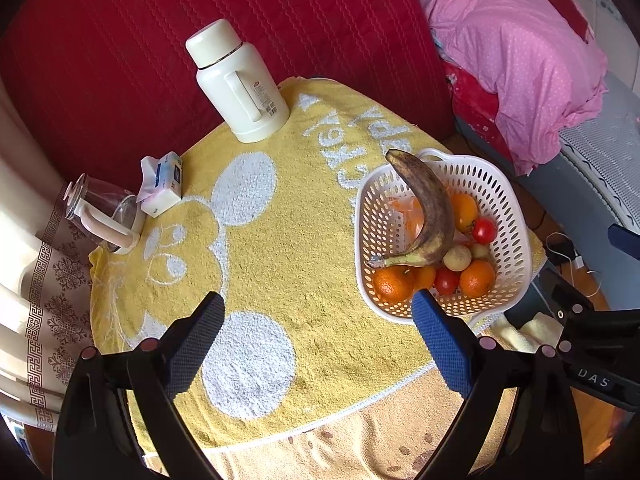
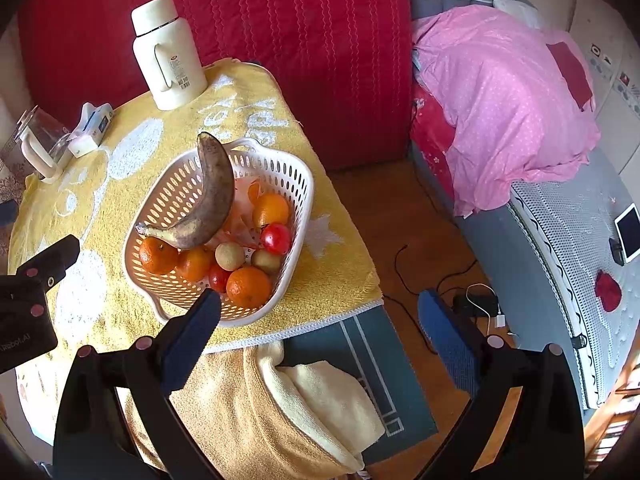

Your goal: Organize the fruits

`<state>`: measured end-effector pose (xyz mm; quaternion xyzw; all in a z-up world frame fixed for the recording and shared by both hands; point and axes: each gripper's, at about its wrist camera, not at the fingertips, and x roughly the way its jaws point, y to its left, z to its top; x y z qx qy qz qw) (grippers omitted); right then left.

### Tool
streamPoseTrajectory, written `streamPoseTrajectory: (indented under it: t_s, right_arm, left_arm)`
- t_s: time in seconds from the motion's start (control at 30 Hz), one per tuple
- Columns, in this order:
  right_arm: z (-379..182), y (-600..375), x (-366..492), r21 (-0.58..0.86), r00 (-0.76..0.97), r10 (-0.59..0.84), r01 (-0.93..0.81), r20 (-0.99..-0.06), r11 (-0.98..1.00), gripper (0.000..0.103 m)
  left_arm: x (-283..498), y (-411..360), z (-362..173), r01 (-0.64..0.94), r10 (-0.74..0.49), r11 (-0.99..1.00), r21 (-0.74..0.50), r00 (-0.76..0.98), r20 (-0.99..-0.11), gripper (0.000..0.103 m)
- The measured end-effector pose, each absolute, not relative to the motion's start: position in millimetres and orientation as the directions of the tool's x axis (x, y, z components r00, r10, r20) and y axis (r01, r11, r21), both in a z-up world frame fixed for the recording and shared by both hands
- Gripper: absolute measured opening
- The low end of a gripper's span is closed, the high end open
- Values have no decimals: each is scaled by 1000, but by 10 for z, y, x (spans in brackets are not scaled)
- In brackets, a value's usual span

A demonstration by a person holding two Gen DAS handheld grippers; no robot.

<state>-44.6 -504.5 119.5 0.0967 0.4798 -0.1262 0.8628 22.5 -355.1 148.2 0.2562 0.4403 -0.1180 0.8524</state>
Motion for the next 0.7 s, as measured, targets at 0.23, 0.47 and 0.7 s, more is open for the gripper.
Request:
streamPoseTrajectory:
  t_s: [0.23,0.47,0.7]
  right_arm:
    - [1177,-5012,-426,50,502,-121,314,-856,948,100]
    - [1169,-4931,-352,50,502,-113,299,-857,953,100]
    - [1155,-4814,-235,51,497,-98,277,-862,959,100]
  left_arm:
    - [228,-3522,1474,426,24,842,332,585,-811,94]
    - [305,-3426,1453,422,30,848,320,565,-824,94]
    - [410,-3246,1431,397,36,868,297,546,-837,94]
